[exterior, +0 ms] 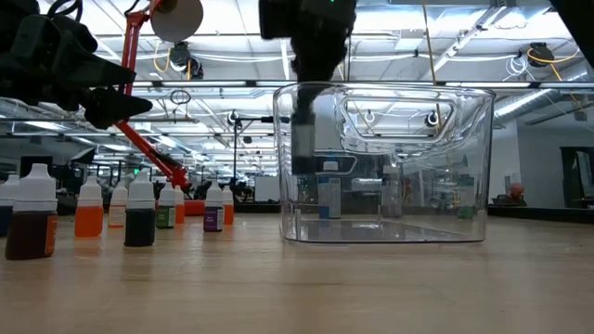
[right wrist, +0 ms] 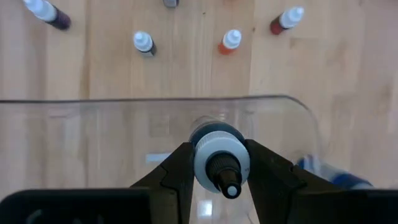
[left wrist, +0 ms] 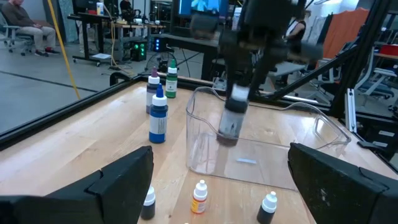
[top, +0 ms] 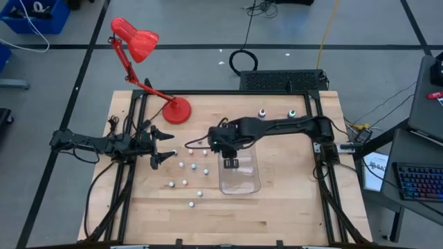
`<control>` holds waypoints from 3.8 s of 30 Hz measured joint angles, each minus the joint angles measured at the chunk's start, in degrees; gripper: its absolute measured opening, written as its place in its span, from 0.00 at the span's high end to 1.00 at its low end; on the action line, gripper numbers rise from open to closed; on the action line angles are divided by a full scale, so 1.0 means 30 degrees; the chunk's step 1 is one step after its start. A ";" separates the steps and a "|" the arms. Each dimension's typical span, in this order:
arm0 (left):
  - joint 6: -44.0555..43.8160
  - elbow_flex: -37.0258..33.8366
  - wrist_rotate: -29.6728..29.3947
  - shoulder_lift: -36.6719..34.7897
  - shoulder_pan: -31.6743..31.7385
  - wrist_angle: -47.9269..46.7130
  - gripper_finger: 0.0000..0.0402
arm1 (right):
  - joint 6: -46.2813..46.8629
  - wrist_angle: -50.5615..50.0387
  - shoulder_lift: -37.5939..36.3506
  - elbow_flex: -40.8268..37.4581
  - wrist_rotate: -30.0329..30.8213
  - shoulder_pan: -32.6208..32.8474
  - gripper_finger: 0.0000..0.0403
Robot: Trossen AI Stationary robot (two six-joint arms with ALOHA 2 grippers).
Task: Pick & Place food coloring
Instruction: Put the black food coloring bottle into the transparent container, then put the green food coloring bottle into the transparent container
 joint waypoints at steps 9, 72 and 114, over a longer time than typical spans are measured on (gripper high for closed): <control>0.0004 0.0000 0.0000 0.0000 0.0000 0.0000 0.09 | -0.0241 0.2544 0.0389 -0.2294 -0.0097 -0.0605 0.73; 0.0003 0.0000 0.0000 0.0000 0.0001 0.0000 0.09 | 0.5408 0.0885 -1.5239 -1.7180 0.3534 -1.4227 0.37; 0.0007 0.0000 0.0000 0.0000 0.0003 0.0000 0.09 | 0.4600 0.5029 -1.4043 -2.0161 0.2029 -1.5504 0.37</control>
